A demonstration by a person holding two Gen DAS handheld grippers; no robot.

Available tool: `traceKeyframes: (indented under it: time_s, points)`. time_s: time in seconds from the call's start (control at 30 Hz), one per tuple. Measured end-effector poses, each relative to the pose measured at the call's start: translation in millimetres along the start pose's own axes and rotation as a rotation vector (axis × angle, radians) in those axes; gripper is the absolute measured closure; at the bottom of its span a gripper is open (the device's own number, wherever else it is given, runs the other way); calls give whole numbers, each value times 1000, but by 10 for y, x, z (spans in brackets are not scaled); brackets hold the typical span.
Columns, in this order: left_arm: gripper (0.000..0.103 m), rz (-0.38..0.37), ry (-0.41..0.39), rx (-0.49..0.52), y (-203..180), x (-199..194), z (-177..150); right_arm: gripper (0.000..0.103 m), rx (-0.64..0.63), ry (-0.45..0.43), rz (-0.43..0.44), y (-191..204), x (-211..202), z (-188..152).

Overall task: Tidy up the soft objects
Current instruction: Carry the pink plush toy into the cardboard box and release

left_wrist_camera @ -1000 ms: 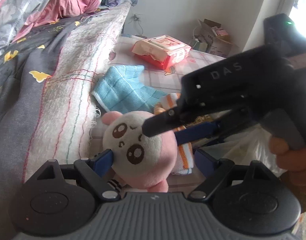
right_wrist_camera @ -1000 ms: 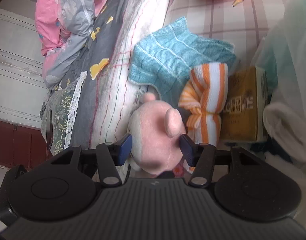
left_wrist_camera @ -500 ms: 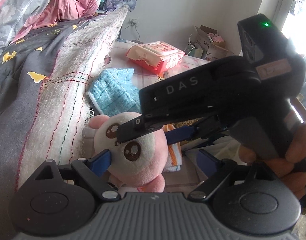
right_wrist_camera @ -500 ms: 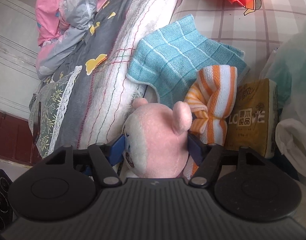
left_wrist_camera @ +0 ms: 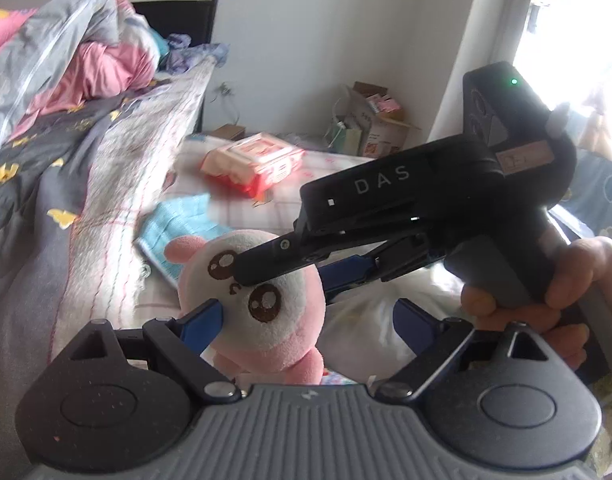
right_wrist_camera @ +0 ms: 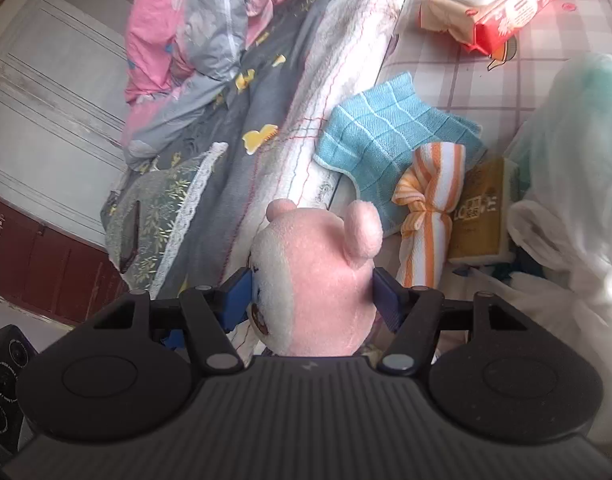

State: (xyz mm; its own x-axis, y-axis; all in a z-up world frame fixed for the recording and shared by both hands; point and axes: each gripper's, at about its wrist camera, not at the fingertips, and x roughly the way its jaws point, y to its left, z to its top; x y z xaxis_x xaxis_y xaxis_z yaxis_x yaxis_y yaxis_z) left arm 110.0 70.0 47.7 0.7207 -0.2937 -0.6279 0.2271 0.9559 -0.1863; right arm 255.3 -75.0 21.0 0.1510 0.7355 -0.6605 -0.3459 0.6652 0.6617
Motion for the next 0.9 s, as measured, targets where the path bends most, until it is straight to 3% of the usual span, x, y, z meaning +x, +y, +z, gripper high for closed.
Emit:
traceKeyframes:
  time_s: [0.23, 0.43, 0.67, 0.9]
  points:
    - [11, -123, -38, 48, -503, -114, 104, 39, 8, -101, 27, -161, -771, -244]
    - [11, -262, -38, 112, -1086, 45, 234, 39, 53, -211, -5, -512, -1528, -497]
    - [11, -385, -24, 214, -1915, 480, 353, 39, 145, -344, -94, -1100, -2421, -853]
    - [11, -436, 59, 250, -2609, 1145, 373, 39, 278, -404, -202, -1833, -2983, -1133]
